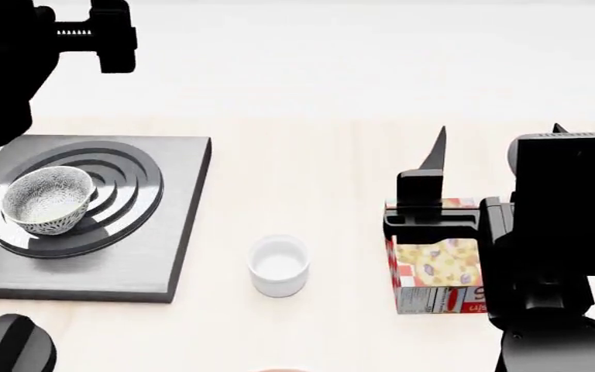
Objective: Pick the akita bowl on the stove and place it on the plate.
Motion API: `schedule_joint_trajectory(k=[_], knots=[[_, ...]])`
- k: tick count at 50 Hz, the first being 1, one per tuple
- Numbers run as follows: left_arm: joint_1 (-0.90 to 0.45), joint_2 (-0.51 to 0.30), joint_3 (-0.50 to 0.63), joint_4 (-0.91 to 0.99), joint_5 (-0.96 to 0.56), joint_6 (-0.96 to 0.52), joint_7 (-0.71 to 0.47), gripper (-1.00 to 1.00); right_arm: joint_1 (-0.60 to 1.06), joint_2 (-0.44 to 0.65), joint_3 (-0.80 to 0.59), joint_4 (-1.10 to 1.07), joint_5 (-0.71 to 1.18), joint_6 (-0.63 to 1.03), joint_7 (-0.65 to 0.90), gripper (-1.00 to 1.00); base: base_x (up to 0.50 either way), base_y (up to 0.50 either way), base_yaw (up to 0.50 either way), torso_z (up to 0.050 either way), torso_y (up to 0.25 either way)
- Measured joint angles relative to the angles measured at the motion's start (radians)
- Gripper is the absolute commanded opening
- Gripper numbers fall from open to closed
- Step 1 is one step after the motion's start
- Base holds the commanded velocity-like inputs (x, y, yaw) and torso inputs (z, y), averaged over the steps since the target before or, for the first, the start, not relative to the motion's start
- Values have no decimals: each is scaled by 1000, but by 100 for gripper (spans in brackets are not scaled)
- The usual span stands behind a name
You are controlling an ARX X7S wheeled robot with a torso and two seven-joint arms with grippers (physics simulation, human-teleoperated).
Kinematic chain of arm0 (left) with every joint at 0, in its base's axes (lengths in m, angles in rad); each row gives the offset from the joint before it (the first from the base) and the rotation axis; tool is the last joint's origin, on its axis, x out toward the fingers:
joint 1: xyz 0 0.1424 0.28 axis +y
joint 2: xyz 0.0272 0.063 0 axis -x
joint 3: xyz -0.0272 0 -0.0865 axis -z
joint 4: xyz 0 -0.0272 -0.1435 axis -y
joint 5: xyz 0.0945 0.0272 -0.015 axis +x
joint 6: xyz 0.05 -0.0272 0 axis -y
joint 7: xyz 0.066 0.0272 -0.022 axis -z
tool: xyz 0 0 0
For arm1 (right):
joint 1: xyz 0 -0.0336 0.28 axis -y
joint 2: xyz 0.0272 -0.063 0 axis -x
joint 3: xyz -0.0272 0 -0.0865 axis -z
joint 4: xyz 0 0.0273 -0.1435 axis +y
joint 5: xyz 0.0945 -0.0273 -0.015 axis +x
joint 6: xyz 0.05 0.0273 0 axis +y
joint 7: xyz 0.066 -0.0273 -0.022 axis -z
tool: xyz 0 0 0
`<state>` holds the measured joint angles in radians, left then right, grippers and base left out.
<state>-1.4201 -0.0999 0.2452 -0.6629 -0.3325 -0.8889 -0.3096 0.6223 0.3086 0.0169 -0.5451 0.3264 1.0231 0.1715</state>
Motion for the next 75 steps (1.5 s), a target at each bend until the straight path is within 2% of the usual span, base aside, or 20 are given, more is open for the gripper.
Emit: schedule_joint_trajectory(k=[12, 29, 75], knots=[[-5, 11, -15, -49, -14, 35, -18, 100, 1, 1, 0, 3, 5, -2, 4, 100, 0, 0, 0, 0, 0], [45, 0, 7, 38, -58, 46, 33, 100, 2, 4, 1, 4, 12, -4, 8, 100, 0, 0, 0, 0, 0], [80, -35, 47, 113, -83, 74, 38, 100, -1, 12, -3, -3, 32, -3, 21, 100, 0, 0, 0, 0, -115]])
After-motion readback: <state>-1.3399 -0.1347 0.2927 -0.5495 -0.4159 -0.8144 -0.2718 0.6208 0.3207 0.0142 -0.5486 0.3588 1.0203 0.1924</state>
